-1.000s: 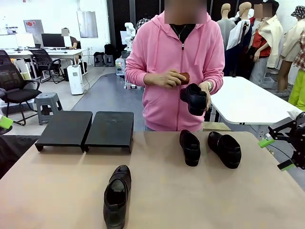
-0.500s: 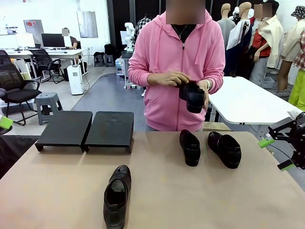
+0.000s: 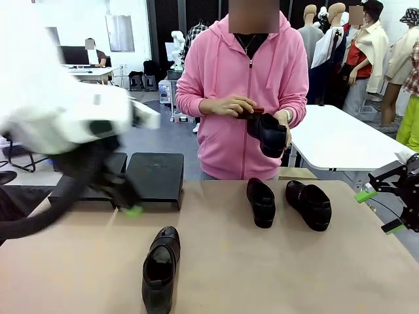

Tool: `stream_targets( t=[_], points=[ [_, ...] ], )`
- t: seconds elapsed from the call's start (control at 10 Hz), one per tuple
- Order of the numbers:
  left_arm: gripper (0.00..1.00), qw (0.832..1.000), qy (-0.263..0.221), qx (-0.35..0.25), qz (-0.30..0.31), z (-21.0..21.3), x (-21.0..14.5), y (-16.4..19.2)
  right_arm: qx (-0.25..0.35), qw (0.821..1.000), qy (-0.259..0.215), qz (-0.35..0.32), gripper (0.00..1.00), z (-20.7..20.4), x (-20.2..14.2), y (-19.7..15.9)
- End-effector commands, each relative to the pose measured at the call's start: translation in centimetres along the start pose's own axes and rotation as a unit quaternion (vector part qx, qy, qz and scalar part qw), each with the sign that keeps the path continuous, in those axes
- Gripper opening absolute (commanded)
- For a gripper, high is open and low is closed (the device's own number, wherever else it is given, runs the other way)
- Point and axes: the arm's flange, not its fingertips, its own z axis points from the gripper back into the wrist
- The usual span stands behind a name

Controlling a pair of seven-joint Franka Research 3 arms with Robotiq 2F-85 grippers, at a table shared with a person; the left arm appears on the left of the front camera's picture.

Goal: Organize the shoes by placing them on the stand.
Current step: Place the Shoe from the middle of the table onto the Shoes Stand.

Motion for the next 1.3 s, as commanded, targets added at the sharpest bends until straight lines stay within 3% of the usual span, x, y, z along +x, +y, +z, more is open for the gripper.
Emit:
stream_targets(
  t=[0.0,0.2,0.3,0.4,0.6,0.7,0.9,1.2],
  points=[
    [1.00,0.991,0.012,-0.026,0.128,-1.6,5.9,-1.3,-0.005,1.000,0.004,0.001,1.00,0.5,0.2,0.0],
    [1.00,0.967,0.053,-0.037,0.245,-3.2,7.8,-1.9,-0.005,1.000,0.004,0.001,1.00,0.5,0.2,0.0],
    [1.00,0.969,0.058,-0.027,0.239,-2.7,7.7,-0.7,-0.005,1.000,0.004,0.001,1.00,0.5,0.2,0.0],
    [1.00,0.983,0.049,-0.039,0.170,-4.2,7.1,-2.2,-0.005,1.000,0.004,0.001,1.00,0.5,0.2,0.0],
    [1.00,0.983,0.049,-0.039,0.170,-4.2,7.1,-2.2,-0.005,1.000,0.004,0.001,1.00,0.5,0.2,0.0],
    [1.00,0.976,0.060,-0.041,0.204,-4.3,8.0,-1.8,-0.005,1.000,0.004,0.001,1.00,0.5,0.2,0.0],
    [1.00,0.950,0.130,-0.048,0.280,-9.8,9.0,-1.6,-0.005,1.000,0.004,0.001,1.00,0.5,0.2,0.0],
    [1.00,0.914,0.156,-0.032,0.373,-16.5,8.9,-2.5,-0.005,1.000,0.004,0.001,1.00,0.5,0.2,0.0]
  ],
)
